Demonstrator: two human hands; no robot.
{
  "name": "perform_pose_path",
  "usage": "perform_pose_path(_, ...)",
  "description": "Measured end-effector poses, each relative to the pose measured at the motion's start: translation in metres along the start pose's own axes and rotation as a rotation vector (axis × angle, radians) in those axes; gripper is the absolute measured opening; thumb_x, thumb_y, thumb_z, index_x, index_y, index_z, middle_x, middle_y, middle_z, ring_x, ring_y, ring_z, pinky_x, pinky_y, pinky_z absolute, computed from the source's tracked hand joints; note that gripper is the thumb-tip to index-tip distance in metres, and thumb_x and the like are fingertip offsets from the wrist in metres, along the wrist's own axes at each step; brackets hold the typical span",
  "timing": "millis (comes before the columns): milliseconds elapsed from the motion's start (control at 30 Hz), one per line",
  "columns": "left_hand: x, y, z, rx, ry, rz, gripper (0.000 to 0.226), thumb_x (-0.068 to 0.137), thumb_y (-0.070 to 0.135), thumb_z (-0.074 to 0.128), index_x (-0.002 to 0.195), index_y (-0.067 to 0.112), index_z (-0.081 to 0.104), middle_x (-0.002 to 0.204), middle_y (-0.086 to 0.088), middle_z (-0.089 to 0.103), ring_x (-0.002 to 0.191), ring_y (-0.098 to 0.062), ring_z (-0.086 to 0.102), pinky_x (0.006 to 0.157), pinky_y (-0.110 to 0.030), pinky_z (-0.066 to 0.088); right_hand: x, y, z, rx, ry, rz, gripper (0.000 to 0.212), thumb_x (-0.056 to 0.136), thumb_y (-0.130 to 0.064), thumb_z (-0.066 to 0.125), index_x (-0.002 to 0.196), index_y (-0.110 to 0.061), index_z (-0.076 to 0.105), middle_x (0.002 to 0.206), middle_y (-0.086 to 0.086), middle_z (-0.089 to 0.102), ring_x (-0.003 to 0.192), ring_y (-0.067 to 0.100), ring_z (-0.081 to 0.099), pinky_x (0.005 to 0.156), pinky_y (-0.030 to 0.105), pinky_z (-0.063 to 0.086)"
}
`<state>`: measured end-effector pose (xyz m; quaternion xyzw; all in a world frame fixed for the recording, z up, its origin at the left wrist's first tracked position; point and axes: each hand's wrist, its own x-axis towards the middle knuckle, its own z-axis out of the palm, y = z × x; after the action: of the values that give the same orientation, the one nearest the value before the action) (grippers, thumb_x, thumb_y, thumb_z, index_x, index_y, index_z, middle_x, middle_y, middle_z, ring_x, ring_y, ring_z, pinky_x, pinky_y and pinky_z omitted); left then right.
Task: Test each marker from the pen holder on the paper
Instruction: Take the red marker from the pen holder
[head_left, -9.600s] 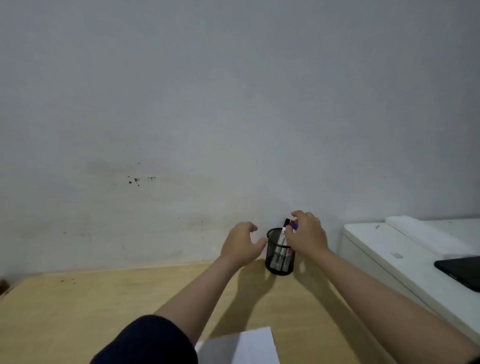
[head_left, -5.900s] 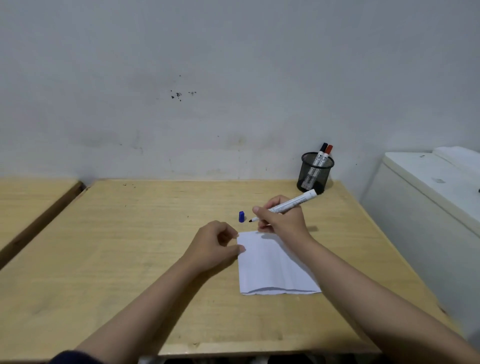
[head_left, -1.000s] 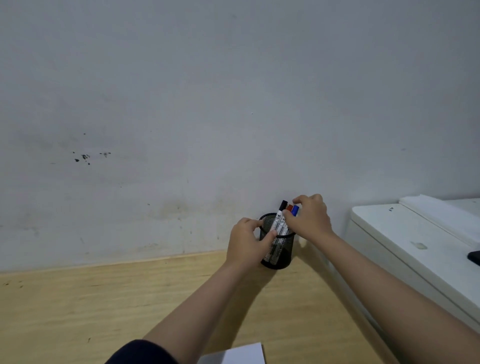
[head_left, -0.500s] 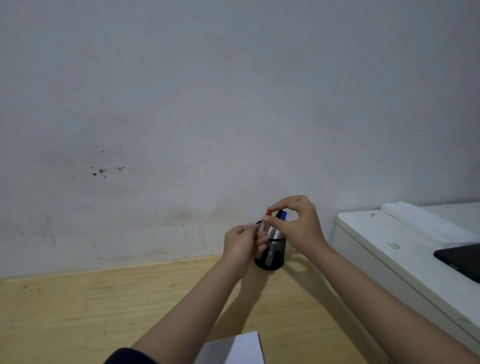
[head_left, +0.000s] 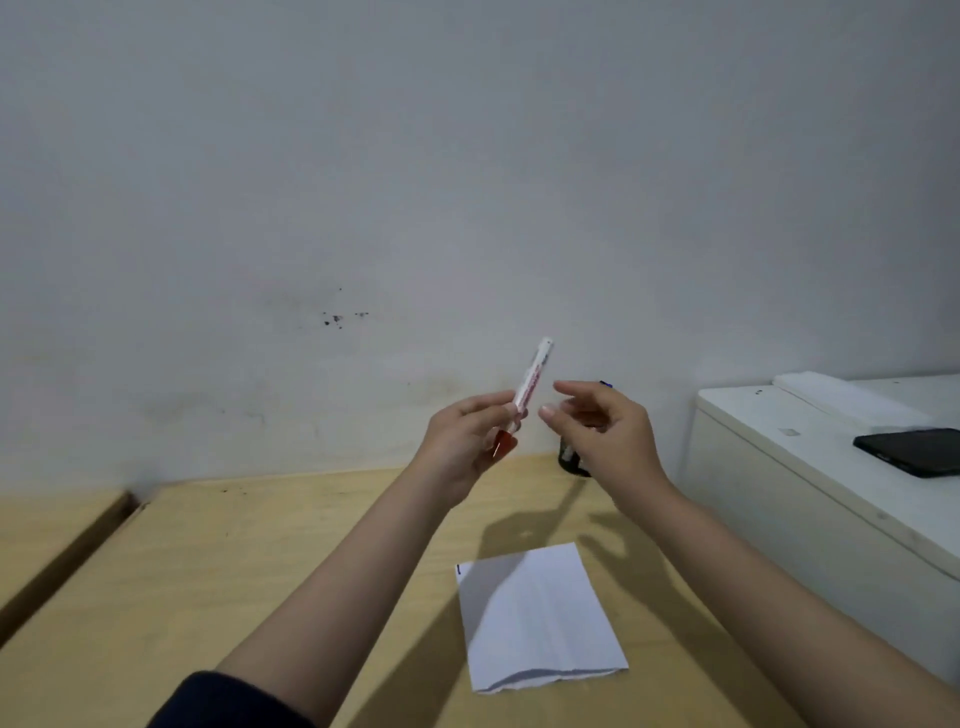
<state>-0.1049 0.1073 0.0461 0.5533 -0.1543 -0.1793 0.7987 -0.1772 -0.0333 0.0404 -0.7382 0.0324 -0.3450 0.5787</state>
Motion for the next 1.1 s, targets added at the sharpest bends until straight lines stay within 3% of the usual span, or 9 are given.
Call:
perform_pose_path(133, -0.030, 0.001, -0.018, 0.213, -0.014, 0.087, 0.018, 0.085, 0.006, 0.061, 0.102, 0.006, 0.069, 0.078, -0.005, 0.063, 0.075, -0.016, 0.056, 0.073, -0.025, 0.050, -0.010, -0.018, 0.031, 0.033, -0.047, 0.256, 0.031, 0.081, -0.039, 0.069, 0.098, -0.013, 0.069, 0.070, 0.000, 0.060, 0.062, 0.014, 0.057, 0.059, 0.027, 0.046)
perform_pose_path(233, -0.043, -0.002, -0.030, 0.289, 0.058, 0.150, 0.010, 0.084, 0.009, 0.063, 0.092, 0.005, 0.069, 0.074, -0.010, 0.064, 0.071, -0.022, 0.055, 0.066, -0.028, 0.045, -0.014, -0.022, 0.047, 0.088, -0.028, 0.252, 0.022, 0.085, -0.031, 0.065, 0.081, -0.010, 0.068, 0.063, -0.001, 0.059, 0.054, 0.011, 0.053, 0.052, 0.026, 0.045)
perform_pose_path(400, -0.050, -0.006, -0.047, 0.445, 0.111, 0.177, 0.016, 0.070, 0.002, 0.076, 0.082, 0.004, 0.066, 0.064, -0.004, 0.062, 0.050, -0.001, 0.058, 0.052, -0.015, 0.043, -0.013, -0.009, 0.055, 0.226, 0.062, 0.193, 0.019, 0.086, -0.026, 0.065, 0.075, -0.011, 0.063, 0.050, -0.007, 0.058, 0.042, 0.006, 0.050, 0.048, 0.028, 0.046)
perform_pose_path(533, -0.049, -0.013, -0.045, 0.534, 0.101, 0.266, 0.012, 0.072, 0.006, 0.076, 0.082, 0.003, 0.071, 0.072, -0.009, 0.069, 0.064, -0.011, 0.062, 0.063, -0.022, 0.049, -0.016, -0.001, 0.057, 0.221, -0.037, 0.217, 0.027, 0.085, -0.029, 0.066, 0.071, -0.007, 0.058, 0.047, 0.002, 0.048, 0.034, 0.012, 0.040, 0.039, 0.025, 0.037)
perform_pose_path(600, -0.048, -0.018, -0.041, 0.610, 0.103, 0.309, 0.003, 0.078, 0.011, 0.071, 0.081, 0.010, 0.072, 0.071, -0.005, 0.069, 0.068, -0.014, 0.061, 0.067, -0.027, 0.049, -0.017, 0.005, 0.056, 0.127, -0.105, 0.232, 0.033, 0.085, -0.031, 0.066, 0.071, -0.003, 0.061, 0.045, 0.002, 0.045, 0.033, 0.014, 0.037, 0.039, 0.026, 0.033)
perform_pose_path(733, -0.045, -0.028, -0.036, 0.789, 0.114, 0.343, 0.012, 0.084, 0.012, 0.061, 0.077, 0.018, 0.068, 0.065, 0.000, 0.064, 0.065, -0.014, 0.058, 0.062, -0.024, 0.043, -0.015, 0.020, 0.053, 0.123, -0.143, 0.207, 0.031, 0.086, -0.029, 0.065, 0.069, -0.003, 0.063, 0.042, -0.003, 0.047, 0.034, 0.014, 0.038, 0.042, 0.026, 0.033)
perform_pose_path(867, -0.040, -0.032, -0.035, 0.779, 0.108, 0.334, 0.015, 0.085, 0.009, 0.058, 0.075, 0.017, 0.067, 0.067, -0.005, 0.064, 0.065, -0.016, 0.055, 0.061, -0.026, 0.043, -0.012, 0.030, 0.050, 0.150, -0.177, 0.171, 0.030, 0.088, -0.026, 0.063, 0.073, 0.000, 0.064, 0.039, -0.007, 0.046, 0.033, 0.011, 0.038, 0.042, 0.027, 0.034)
perform_pose_path(1000, -0.035, -0.036, -0.037, 0.696, 0.090, 0.311, 0.025, 0.088, 0.006, 0.053, 0.072, 0.018, 0.067, 0.066, -0.007, 0.064, 0.063, -0.019, 0.056, 0.064, -0.034, 0.045, -0.012, 0.033, 0.046, 0.215, -0.248, 0.100, 0.018, 0.090, -0.019, 0.060, 0.078, -0.006, 0.062, 0.061, 0.007, 0.058, 0.042, 0.015, 0.038, 0.043, 0.026, 0.034)
perform_pose_path(1100, -0.031, -0.037, -0.041, 0.679, 0.062, 0.271, 0.024, 0.089, 0.007, 0.052, 0.074, 0.018, 0.068, 0.066, -0.006, 0.064, 0.064, -0.019, 0.056, 0.064, -0.034, 0.044, -0.012, 0.040, 0.045, 0.213, -0.251, 0.079, 0.018, 0.091, -0.018, 0.058, 0.085, -0.002, 0.062, 0.061, 0.001, 0.061, 0.042, 0.013, 0.040, 0.045, 0.027, 0.035)
